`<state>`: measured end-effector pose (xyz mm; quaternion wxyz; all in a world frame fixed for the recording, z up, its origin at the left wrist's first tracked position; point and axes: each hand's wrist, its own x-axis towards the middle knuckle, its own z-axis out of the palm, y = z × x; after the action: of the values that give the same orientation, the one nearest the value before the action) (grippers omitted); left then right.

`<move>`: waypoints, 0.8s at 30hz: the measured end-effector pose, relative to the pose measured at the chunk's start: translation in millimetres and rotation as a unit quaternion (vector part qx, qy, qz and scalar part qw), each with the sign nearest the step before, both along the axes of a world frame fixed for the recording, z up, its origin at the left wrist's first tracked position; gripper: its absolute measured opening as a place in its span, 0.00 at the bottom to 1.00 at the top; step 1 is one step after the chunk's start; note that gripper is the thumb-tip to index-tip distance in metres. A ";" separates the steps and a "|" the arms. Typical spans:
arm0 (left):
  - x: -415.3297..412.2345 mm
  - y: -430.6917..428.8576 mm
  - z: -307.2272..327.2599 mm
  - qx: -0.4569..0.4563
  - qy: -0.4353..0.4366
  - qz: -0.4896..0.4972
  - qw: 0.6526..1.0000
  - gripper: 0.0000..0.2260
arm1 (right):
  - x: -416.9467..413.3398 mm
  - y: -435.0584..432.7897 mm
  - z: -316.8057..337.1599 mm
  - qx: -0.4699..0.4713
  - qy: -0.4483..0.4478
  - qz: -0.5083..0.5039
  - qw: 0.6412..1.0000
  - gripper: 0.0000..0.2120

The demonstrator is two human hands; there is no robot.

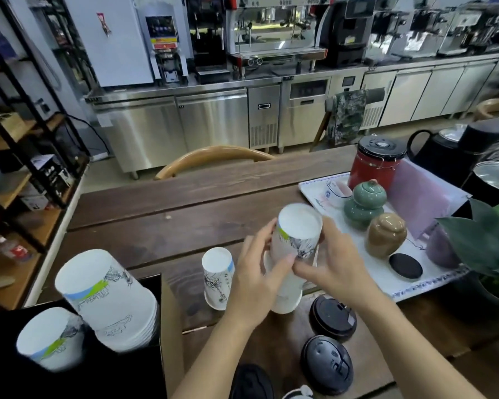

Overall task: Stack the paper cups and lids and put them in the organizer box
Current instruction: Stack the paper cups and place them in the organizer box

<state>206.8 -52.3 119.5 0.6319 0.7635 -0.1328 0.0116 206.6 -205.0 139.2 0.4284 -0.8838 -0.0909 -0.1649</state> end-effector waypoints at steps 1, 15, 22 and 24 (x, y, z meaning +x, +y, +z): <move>4.7 -4.7 11.9 -0.010 -0.015 -0.002 1.000 0.28 | 4.7 -4.1 10.3 0.003 -0.026 -0.007 1.000 0.25; 60.0 -27.2 26.4 -0.045 0.000 -0.007 0.999 0.22 | 52.0 -33.5 13.2 0.039 0.002 -0.034 0.999 0.28; 73.0 -36.9 26.6 -0.071 0.015 -0.031 0.997 0.12 | 67.0 -40.9 18.2 0.013 0.011 -0.049 0.999 0.26; 79.0 -43.3 25.4 -0.074 0.023 -0.039 0.996 0.13 | 73.7 -47.6 16.2 0.006 0.014 -0.064 0.998 0.26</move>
<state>285.8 -95.6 144.9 0.6893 0.7093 -0.1464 -0.0208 280.3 -252.6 155.3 0.4232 -0.8875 -0.0273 -0.1803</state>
